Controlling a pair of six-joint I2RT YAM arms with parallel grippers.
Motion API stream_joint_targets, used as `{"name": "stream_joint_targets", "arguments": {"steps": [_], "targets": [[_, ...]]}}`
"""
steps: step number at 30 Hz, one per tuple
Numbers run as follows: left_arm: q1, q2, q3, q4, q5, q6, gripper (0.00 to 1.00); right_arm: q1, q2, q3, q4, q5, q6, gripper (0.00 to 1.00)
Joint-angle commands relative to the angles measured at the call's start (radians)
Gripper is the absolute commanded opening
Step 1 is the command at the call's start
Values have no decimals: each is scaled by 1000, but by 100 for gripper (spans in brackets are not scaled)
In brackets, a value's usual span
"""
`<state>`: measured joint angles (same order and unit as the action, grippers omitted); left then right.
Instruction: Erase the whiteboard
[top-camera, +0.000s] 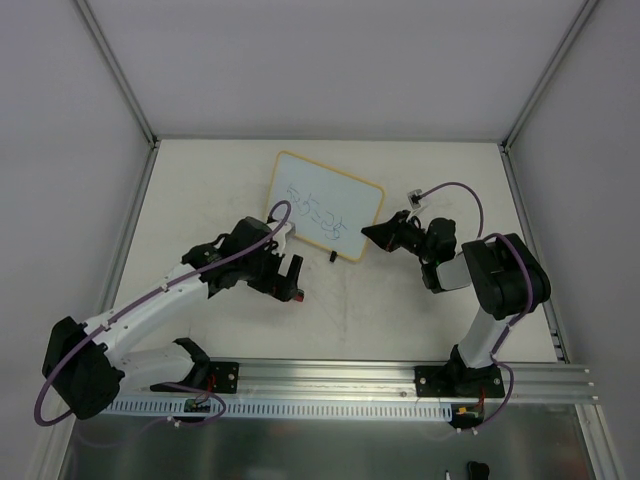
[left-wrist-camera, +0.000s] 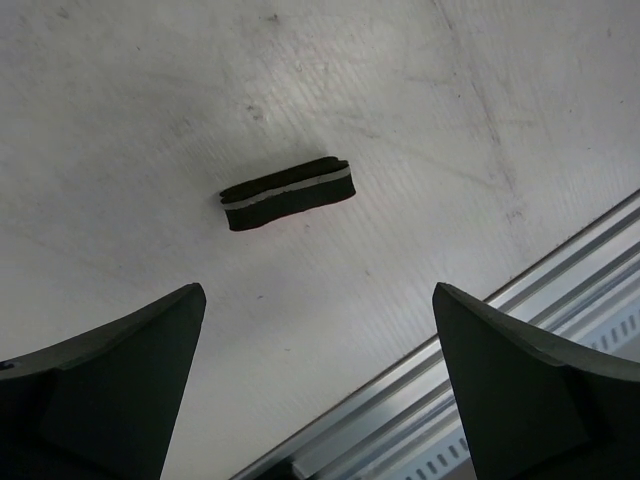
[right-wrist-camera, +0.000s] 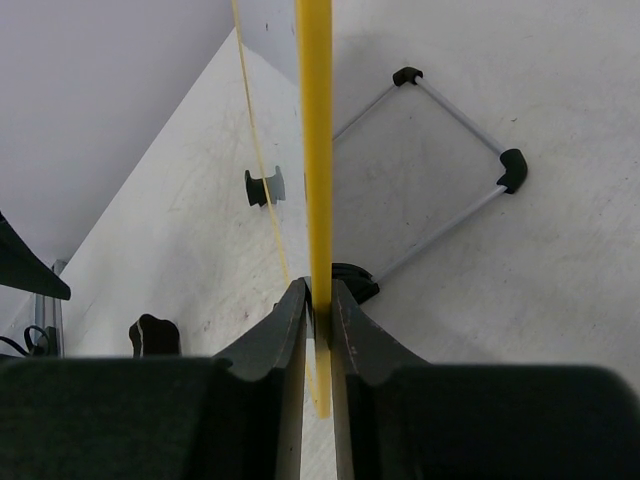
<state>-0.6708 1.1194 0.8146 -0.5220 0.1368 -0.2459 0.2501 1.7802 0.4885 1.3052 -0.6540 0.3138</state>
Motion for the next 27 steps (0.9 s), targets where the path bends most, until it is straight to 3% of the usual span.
{"name": "stream_joint_targets", "arguments": {"steps": [1,4,12,18,27], "targets": [[-12,-20,57,-12,-83,146,99,-8,10,28,224,13,-9,11],[-12,15,66,-12,-44,139,98,-8,7,27,223,11,-9,11],[-13,180,95,-1,162,-70,91,-9,-5,22,223,7,-12,10],[-18,154,69,24,119,-118,90,-9,-7,25,224,2,-2,10],[-18,212,40,69,217,-148,89,-11,-11,22,224,1,-5,10]]}}
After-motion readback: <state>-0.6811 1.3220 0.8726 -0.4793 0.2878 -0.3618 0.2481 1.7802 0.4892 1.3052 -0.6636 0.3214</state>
